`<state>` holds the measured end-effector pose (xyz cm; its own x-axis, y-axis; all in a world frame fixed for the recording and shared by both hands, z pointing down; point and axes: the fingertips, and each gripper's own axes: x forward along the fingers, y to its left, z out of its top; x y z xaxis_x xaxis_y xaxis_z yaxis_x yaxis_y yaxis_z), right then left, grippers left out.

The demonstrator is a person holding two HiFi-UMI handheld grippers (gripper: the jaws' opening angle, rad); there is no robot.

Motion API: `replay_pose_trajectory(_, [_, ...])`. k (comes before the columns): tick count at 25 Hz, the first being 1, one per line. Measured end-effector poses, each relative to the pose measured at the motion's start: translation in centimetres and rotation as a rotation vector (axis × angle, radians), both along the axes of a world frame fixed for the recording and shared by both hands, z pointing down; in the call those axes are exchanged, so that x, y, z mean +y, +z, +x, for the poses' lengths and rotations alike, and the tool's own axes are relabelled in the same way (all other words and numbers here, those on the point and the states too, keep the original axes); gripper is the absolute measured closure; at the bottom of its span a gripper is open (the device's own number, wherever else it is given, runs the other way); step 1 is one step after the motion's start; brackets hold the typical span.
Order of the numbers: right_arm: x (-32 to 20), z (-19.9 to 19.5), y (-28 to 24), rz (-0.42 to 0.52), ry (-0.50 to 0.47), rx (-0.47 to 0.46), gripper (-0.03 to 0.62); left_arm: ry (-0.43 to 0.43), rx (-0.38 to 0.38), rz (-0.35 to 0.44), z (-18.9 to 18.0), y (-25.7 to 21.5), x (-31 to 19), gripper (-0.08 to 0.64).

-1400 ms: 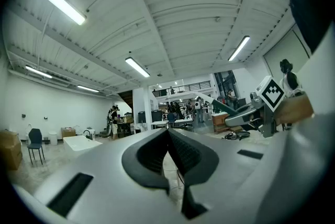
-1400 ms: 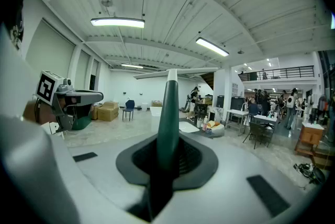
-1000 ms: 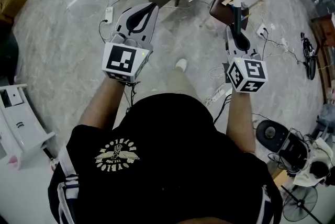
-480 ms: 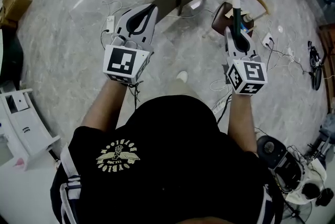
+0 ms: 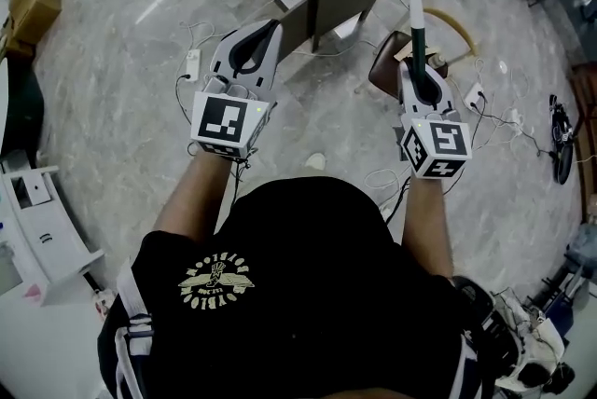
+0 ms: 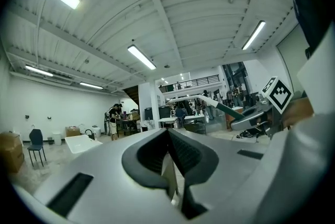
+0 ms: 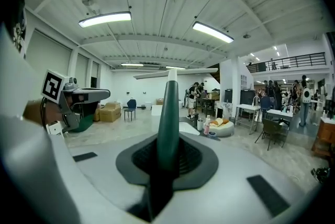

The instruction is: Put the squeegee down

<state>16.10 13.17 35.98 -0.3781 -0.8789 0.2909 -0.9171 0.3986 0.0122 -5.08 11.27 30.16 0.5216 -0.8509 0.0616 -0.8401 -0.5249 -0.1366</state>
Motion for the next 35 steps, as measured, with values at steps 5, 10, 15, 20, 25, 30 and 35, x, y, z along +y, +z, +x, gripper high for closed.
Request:
replay_pose_trajectory(5, [-3.0, 1.0, 0.6, 0.003, -0.006, -0.008, 0.532, -0.009, -0.003, 0.027, 1.6, 0.3, -2.4, 0.536])
replay_pose_trajectory(10, [-6.1, 1.0, 3.5, -0.028, 0.004, -0.023, 0.532, -0.02, -0.031, 0.021, 2.3, 2.0, -5.1, 0.535])
replay_pose_trajectory(15, [-7.8, 1.3, 5.6, -0.045, 0.018, -0.025, 0.532, -0.026, -0.064, 0.0, 2.8, 4.0, -6.8, 0.536])
replay_pose_trajectory(20, [-9.6, 1.6, 4.6, -0.041, 0.01, -0.024, 0.532, -0.005, -0.041, 0.024, 3.6, 3.1, -8.6, 0.537])
replay_pose_trajectory(25, [-13.7, -0.3, 3.6, -0.034, -0.003, -0.024, 0.532, 0.03, -0.035, 0.034, 3.2, 2.1, -13.1, 0.537])
replay_pose_trajectory(30, [-17.9, -1.9, 2.7, -0.028, -0.004, -0.032, 0.532, 0.049, -0.023, 0.032, 2.4, 1.5, -18.2, 0.535])
replay_pose_trajectory(35, [-21.2, -1.9, 2.5, -0.034, 0.017, -0.039, 0.532, 0.074, -0.038, 0.046, 2.7, 0.9, -21.9, 0.536])
